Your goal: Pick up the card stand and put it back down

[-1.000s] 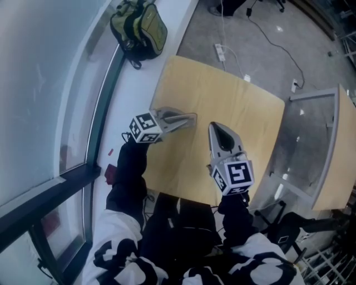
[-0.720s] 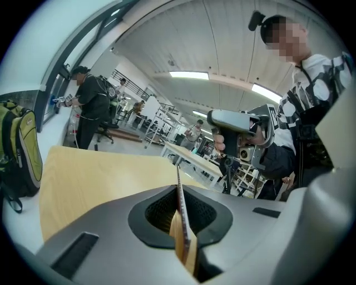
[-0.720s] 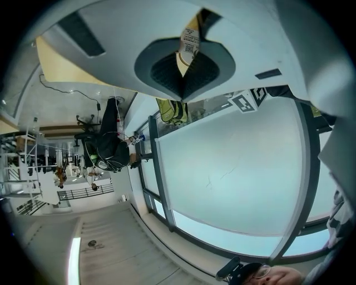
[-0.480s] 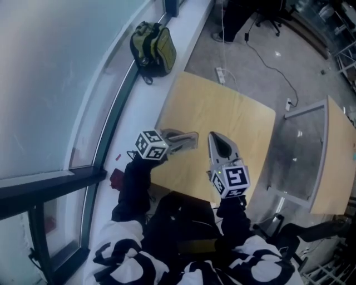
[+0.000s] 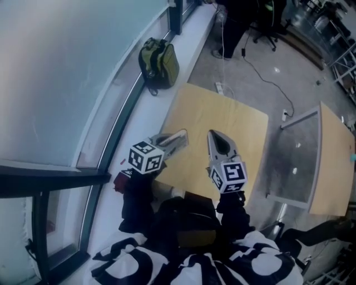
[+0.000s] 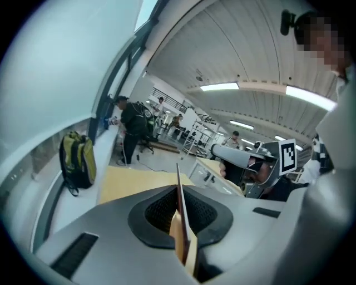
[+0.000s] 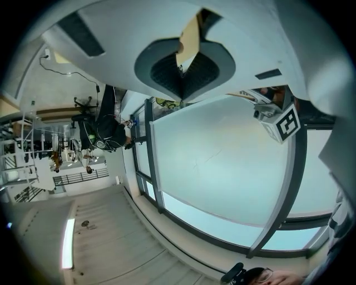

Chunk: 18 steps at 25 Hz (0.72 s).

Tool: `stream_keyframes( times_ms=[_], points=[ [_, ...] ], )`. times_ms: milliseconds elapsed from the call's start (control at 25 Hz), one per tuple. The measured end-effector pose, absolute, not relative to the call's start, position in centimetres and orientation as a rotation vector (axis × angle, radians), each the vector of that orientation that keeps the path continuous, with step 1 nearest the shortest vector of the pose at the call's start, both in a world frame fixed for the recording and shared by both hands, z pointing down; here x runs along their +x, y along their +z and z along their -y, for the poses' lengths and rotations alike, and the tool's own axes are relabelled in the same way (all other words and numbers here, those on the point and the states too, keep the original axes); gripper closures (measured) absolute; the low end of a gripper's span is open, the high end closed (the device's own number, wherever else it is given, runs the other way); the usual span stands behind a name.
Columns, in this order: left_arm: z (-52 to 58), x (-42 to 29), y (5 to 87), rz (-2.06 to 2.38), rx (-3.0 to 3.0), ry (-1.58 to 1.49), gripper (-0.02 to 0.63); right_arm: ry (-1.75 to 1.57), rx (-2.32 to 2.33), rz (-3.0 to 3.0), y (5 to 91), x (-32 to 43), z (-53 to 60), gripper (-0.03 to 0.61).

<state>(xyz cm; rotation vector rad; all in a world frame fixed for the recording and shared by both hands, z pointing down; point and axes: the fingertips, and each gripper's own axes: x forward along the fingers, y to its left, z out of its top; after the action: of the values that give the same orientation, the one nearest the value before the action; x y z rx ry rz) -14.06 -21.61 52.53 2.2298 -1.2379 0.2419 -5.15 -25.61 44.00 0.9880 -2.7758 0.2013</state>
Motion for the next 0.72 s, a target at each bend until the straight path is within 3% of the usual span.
stream_keyframes(
  times_ms=[480,720],
  points=[
    [20.5,-15.9,40.6,1.967,2.324,0.237,0.592,0.062,1.148,2.766,39.7,-5.2,23.6,0.554],
    [19.7,-15.8,36.5,2.132,2.311,0.033,0.592,0.051,1.33,2.794,36.9,-4.1,22.6,0.554]
  ],
)
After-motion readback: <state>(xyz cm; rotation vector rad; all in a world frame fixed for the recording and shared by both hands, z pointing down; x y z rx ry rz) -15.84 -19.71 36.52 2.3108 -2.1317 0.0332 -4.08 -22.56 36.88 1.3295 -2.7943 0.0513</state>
